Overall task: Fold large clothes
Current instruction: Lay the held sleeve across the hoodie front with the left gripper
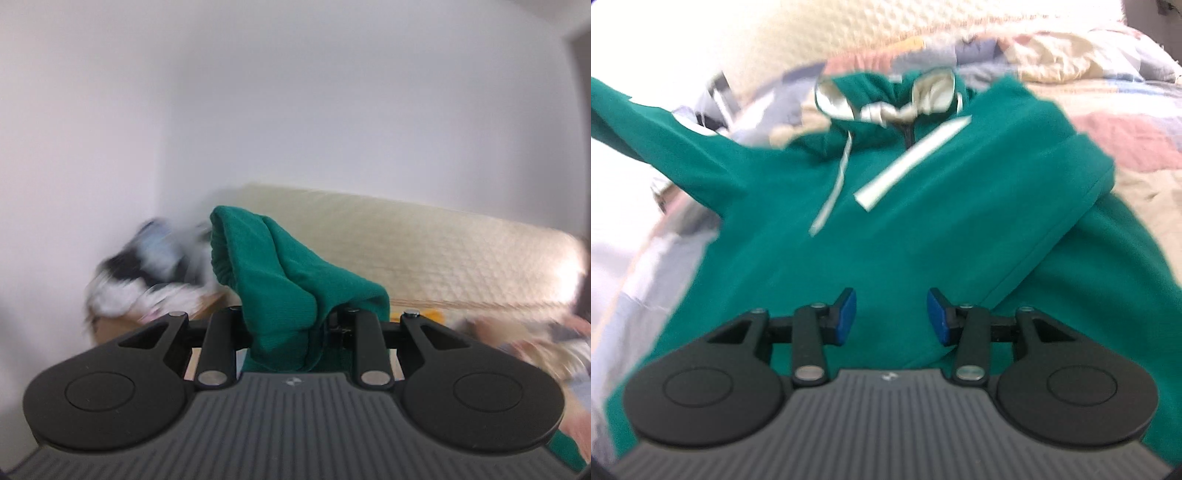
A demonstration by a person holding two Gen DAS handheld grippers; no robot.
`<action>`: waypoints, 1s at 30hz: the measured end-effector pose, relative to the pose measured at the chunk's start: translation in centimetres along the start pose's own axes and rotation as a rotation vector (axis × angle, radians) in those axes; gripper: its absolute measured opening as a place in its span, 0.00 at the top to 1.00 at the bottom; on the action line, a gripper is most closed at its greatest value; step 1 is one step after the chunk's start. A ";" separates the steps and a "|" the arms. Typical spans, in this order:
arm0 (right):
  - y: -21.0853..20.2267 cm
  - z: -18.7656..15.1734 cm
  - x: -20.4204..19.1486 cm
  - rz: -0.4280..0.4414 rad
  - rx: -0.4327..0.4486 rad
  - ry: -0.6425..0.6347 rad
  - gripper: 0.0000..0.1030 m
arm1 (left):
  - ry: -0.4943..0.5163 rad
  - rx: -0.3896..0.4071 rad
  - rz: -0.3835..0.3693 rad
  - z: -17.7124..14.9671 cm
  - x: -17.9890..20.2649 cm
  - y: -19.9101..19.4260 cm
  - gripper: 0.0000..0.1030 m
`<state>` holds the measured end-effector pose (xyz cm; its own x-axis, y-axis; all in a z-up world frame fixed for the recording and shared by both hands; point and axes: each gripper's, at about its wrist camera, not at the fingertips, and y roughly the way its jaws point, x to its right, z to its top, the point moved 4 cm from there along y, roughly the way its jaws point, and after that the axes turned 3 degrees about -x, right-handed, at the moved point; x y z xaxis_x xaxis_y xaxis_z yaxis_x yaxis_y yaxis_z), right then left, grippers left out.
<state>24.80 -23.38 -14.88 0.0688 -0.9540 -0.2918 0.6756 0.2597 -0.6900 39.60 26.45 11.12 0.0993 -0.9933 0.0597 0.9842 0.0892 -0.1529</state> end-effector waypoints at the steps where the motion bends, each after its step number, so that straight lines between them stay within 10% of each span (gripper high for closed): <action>1: -0.7 0.1 0.1 0.008 0.014 0.002 0.56 | 0.034 0.004 -0.031 0.3 2.2 -1.0 0.72; 8: -5.8 0.9 2.7 0.041 0.109 0.056 0.55 | 0.252 -0.019 -0.279 -2.3 18.0 -7.1 0.72; 16: -8.7 2.4 7.3 0.045 0.196 0.175 0.54 | 0.314 -0.221 -0.568 -16.4 33.4 -12.5 0.72; 24: -8.6 2.3 10.7 0.039 0.201 0.262 0.54 | 0.290 -0.501 -0.618 -32.5 37.4 -11.7 0.71; 30: -7.8 1.9 11.0 0.070 0.164 0.286 0.54 | 0.222 -0.562 -0.578 -34.8 35.4 -10.4 0.45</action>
<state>21.73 -36.16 -11.43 -0.0741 -0.8480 -0.5247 0.7872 0.2733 -0.5529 27.76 -12.17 -19.48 -0.4881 -0.8678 0.0934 0.6454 -0.4309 -0.6307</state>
